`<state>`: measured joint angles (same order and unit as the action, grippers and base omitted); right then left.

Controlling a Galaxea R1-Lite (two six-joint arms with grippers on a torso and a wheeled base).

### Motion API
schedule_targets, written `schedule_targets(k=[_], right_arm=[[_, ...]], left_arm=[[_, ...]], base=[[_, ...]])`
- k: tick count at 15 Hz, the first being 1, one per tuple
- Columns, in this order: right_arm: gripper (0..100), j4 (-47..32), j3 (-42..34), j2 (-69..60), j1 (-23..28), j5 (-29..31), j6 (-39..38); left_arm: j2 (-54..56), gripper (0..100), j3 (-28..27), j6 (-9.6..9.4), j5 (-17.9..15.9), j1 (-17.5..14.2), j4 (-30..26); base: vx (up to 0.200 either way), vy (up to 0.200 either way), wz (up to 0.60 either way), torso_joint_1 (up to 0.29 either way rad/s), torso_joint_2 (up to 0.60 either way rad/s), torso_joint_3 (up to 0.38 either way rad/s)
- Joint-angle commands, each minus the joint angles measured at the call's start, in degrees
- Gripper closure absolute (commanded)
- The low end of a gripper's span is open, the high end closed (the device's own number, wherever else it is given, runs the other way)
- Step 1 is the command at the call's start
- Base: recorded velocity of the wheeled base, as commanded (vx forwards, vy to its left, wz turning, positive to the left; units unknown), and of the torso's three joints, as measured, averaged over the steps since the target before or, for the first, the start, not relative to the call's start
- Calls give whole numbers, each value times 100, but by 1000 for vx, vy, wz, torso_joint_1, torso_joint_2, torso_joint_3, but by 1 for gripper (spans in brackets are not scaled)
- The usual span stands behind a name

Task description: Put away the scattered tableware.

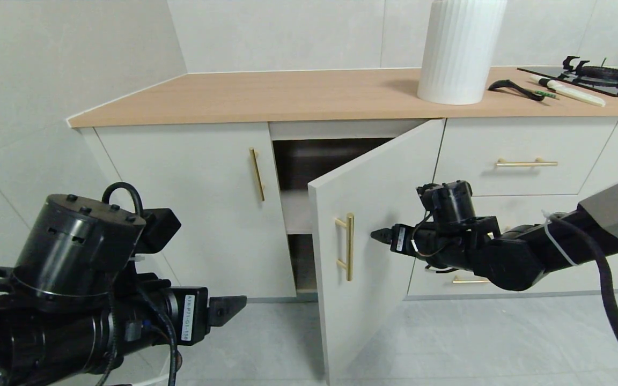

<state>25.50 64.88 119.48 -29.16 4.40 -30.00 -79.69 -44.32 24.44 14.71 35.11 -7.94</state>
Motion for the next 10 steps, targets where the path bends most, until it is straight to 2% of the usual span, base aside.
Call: schedule_targets(k=[1,4,8,10], right_arm=[[0,139,34,137,-2,35,-15],[0,192,174,198,-2,43,-296],[0,297,289,295,-2,105,-533],[0,368,579,489,-2,351,-797]], left_arm=[[24,0,-6,-1,14,-4,3],[-11,0,3,-1,14,-4,3],[-20,0,-32,8,32,-4,20],[-3,0,-15,8,32,-4,20]], base=[[0,0,0,0,0,0],[200,0,0,-1,-1,2],[0,0,0,0,0,0],[0,0,0,0,0,0]])
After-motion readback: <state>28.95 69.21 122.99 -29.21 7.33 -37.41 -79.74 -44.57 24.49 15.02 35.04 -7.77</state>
